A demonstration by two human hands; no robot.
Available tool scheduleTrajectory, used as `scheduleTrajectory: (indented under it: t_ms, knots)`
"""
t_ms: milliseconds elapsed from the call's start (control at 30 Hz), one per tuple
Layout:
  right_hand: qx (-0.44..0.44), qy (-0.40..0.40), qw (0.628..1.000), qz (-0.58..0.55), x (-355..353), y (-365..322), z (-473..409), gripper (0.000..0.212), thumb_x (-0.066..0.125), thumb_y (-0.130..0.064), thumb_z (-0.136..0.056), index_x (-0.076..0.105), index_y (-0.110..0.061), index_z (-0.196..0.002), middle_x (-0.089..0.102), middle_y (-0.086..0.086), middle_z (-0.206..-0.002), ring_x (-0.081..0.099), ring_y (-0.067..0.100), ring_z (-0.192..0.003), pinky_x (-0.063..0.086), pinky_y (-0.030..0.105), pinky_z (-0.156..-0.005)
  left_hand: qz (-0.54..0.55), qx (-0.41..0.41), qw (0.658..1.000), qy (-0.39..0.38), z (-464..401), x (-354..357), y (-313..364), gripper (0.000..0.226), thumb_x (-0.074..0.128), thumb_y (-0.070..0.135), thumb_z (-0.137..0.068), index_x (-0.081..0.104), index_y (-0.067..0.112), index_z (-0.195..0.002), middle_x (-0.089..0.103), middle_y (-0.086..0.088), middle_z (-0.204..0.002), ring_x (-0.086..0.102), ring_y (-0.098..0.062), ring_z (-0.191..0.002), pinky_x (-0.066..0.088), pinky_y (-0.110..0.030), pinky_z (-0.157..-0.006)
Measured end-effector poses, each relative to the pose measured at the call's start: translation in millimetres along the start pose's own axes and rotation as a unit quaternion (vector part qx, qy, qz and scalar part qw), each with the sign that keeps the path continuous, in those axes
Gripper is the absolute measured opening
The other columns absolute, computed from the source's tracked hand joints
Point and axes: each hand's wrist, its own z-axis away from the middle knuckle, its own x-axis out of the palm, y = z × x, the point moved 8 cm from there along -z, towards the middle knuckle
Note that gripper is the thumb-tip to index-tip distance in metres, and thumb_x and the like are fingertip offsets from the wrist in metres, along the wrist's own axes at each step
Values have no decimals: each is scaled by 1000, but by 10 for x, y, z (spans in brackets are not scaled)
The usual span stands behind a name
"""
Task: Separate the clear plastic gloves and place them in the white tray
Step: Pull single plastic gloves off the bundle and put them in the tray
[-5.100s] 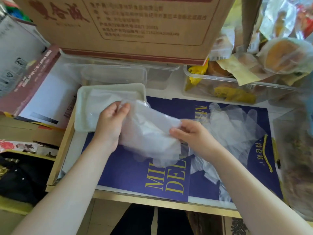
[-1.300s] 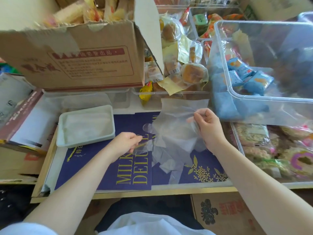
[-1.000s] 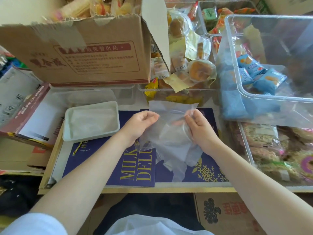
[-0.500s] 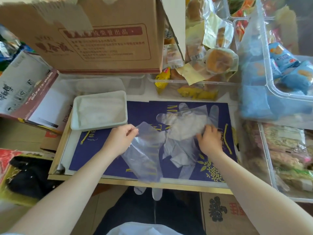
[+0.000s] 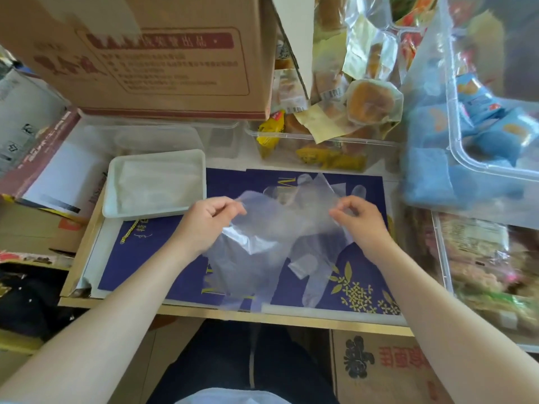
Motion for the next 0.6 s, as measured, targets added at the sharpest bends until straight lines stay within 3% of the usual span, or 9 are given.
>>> scheduleTrajectory:
  t_ms: [67, 167, 267, 367, 500, 600]
  knots:
    - [-37, -97, 986, -134, -16, -270, 118, 17, 63, -3, -85, 55, -13, -74, 68, -4, -94, 63, 14, -97, 48, 18, -79, 27, 3, 998, 60, -73, -96, 41, 27, 49, 18, -95, 67, 25, -77, 62, 23, -63, 56, 13, -64, 39, -3, -61]
    - [-139, -195, 963, -124, -76, -727, 335, 14, 61, 1, -85, 60, -10, -76, 66, 3, -74, 62, 12, -72, 49, 18, -71, 66, -4, 990, 127, -221, -229, 73, 32, 42, 21, -99, 62, 26, -75, 51, 11, -46, 45, 0, -43, 37, -15, -47]
    - [-159, -250, 951, -95, -47, -1024, 537, 31, 47, 0, -74, 64, -26, -73, 50, 16, -72, 48, 15, -62, 40, 20, -63, 142, -44, 980, 134, -388, -262, 56, 29, 40, 23, -100, 60, 26, -80, 65, 8, -69, 61, -3, -53, 44, -20, -49]
    - [-138, -294, 941, -96, 57, -1192, 686, 28, 41, -5, -69, 57, -17, -88, 40, 12, -78, 38, 10, -57, 31, 18, -54, 238, -91, 965, 65, -481, -105, 113, 28, 34, 25, -102, 60, 23, -92, 67, -2, -89, 68, -5, -64, 44, -21, -54]
    - [-165, -382, 908, -40, 206, -1326, 866, 31, 42, -8, -74, 56, -10, -102, 47, 12, -79, 43, 13, -70, 35, 21, -64, 280, -84, 954, 66, -491, -64, 289, 30, 31, 24, -103, 59, 19, -91, 68, -1, -87, 66, -7, -60, 44, -16, -45]
    - [-188, -429, 883, 29, 235, -1410, 1004, 25, 51, -9, -78, 56, 1, -101, 50, 13, -82, 46, 16, -74, 36, 25, -67, 284, -48, 952, 102, -513, -149, 357, 35, 32, 26, -103, 63, 23, -88, 69, 1, -83, 62, -19, -72, 43, -21, -54]
